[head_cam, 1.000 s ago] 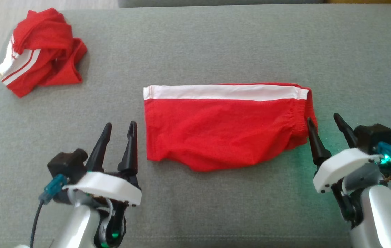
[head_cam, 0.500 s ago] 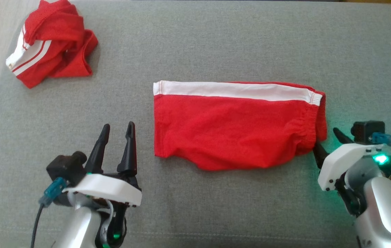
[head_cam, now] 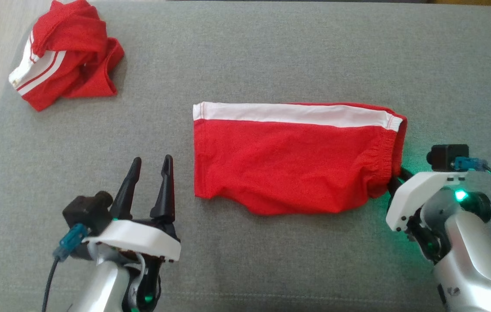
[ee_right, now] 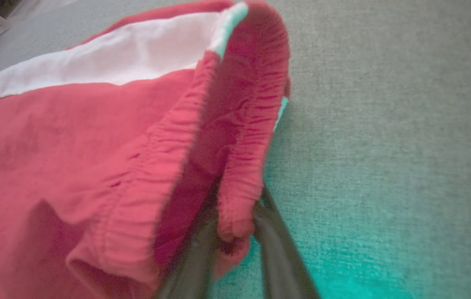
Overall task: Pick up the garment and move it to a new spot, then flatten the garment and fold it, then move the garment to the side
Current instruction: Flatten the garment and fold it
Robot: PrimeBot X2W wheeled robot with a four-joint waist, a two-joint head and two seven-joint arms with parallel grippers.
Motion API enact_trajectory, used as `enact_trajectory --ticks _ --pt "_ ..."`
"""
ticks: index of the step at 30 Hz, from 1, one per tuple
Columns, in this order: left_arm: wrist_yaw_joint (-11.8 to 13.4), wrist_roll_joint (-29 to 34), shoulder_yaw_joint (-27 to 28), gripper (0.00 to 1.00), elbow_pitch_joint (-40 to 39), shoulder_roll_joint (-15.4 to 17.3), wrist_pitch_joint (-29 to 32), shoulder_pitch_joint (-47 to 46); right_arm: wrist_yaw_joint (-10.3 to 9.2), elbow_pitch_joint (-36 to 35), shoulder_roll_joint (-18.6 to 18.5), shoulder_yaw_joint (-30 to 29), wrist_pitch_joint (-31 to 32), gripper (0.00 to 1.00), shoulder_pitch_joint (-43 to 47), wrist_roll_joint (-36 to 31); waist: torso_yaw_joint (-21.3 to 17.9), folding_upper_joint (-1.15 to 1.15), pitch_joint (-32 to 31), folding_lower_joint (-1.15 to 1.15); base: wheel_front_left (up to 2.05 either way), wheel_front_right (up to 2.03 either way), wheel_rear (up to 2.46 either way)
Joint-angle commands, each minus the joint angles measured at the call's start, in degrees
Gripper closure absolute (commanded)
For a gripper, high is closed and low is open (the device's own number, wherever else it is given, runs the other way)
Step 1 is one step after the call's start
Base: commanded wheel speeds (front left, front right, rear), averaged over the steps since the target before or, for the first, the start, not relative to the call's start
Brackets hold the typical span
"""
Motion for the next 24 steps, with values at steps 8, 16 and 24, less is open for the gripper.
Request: enact_trajectory --ticks 8,16,24 --pt "0.45 0.14 1.60 0.00 -2.01 1.20 -0.56 -0.92 0.42 -0.96 -4.24 3.05 -0.85 1.00 -3.57 3.19 -1.47 0.00 -0.98 0.00 0.00 0.00 0.00" --pt "0.84 0.18 1.25 0.00 -2.73 1.50 -0.11 -1.04 0.42 -4.00 -10.34 1.56 0.67 1.00 -3.88 4.09 -3.76 0.00 -1.15 0.00 0.00 0.00 0.00" --pt "1.00 -0.02 1.14 0.00 -2.84 1.91 0.24 -1.41 0.42 -9.96 -9.30 4.75 1.86 1.00 -2.11 7.09 -4.57 0.00 -1.15 0.00 0.00 0.00 0.00"
